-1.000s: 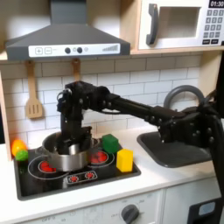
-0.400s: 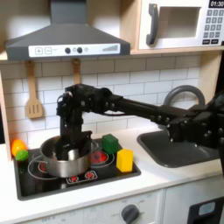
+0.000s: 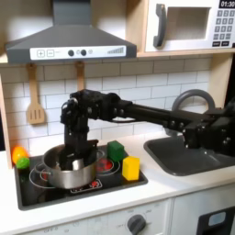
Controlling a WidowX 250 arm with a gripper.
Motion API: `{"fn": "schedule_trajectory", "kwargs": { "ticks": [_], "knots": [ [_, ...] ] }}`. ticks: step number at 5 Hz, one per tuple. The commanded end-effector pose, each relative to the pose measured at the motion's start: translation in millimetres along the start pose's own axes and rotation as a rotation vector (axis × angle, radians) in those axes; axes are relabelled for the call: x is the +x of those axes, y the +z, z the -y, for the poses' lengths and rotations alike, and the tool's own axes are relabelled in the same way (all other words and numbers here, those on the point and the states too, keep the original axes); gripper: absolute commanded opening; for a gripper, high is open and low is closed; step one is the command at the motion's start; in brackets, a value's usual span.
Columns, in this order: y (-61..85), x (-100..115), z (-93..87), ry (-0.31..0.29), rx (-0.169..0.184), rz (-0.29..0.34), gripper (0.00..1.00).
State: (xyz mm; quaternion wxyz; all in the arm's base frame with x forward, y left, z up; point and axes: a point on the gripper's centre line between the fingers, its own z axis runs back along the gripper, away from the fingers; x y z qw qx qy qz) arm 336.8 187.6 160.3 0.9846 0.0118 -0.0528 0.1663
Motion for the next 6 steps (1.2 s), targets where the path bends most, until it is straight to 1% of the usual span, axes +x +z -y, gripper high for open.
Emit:
{"fn": "schedule_trajectory", "kwargs": {
  "ticks": [1, 2, 3, 4, 5, 6],
  "knots": [
    [0.2, 5.9, 0.0, 0.000, 0.003, 0.027, 1.00],
    [-3.0, 11.3, -1.7, 0.013, 0.014, 0.044, 1.00],
    [-2.0, 21.7, -1.0, 0.036, 0.011, 0.053, 1.00],
    [7.5, 29.8, -3.5, 0.056, 0.016, 0.085, 1.00],
    [2.3, 35.9, -5.3, 0.073, 0.016, 0.071, 1.00],
    [10.3, 37.3, -5.7, 0.085, 0.010, 0.086, 1.00]
  ]
}}
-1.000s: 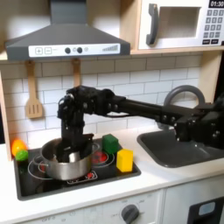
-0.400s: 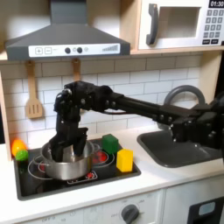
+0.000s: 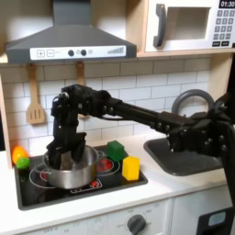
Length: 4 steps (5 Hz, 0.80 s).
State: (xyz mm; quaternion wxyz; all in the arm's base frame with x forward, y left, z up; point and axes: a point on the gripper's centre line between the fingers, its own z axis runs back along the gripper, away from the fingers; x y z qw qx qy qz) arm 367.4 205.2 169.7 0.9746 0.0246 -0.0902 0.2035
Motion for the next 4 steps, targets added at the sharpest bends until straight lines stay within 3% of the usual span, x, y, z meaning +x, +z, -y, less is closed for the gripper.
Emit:
{"fn": "schedule_trajectory", "kwargs": {
  "ticks": [1, 4],
  "knots": [
    [15.1, 0.5, 2.7, 0.010, -0.031, 0.008, 1.00],
    [19.6, -7.9, 12.8, -0.025, -0.100, -0.041, 1.00]
  ]
}}
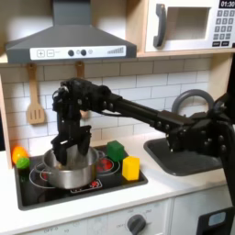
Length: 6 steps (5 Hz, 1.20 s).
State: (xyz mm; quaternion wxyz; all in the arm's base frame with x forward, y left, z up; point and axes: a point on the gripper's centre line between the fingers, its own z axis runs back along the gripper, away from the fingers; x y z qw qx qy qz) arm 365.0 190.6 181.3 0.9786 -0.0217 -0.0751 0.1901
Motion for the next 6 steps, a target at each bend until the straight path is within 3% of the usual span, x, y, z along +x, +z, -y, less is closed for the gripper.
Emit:
{"fn": "schedule_trajectory", "kwargs": {
  "ticks": [1, 3, 4, 6],
  "knots": [
    [12.5, -2.0, 3.6, -0.010, -0.027, 0.015, 1.00],
    [25.8, -2.2, 0.5, 0.003, -0.043, 0.039, 1.00],
    [23.2, -9.8, 5.0, -0.024, -0.042, 0.035, 1.00],
    [33.5, -35.2, 13.5, -0.074, -0.050, 0.053, 1.00]
  ]
}}
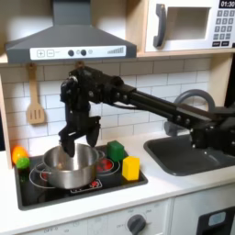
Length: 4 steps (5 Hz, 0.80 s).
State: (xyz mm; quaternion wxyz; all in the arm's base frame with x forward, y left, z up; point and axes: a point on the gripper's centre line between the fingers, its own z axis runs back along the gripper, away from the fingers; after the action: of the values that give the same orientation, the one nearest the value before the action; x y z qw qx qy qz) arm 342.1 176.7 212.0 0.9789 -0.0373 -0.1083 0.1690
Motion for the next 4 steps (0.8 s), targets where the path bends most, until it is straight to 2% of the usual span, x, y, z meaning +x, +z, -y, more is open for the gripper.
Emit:
{"fn": "schedule_trajectory", "kwargs": {
  "ticks": [1, 3, 4],
  "knots": [
    [-0.7, -25.1, 9.8, -0.056, 0.000, -0.008, 1.00],
    [-1.2, -39.4, 24.2, -0.099, -0.009, -0.013, 1.00],
    [-4.3, -43.4, 25.0, -0.100, -0.004, -0.018, 1.00]
  ]
}}
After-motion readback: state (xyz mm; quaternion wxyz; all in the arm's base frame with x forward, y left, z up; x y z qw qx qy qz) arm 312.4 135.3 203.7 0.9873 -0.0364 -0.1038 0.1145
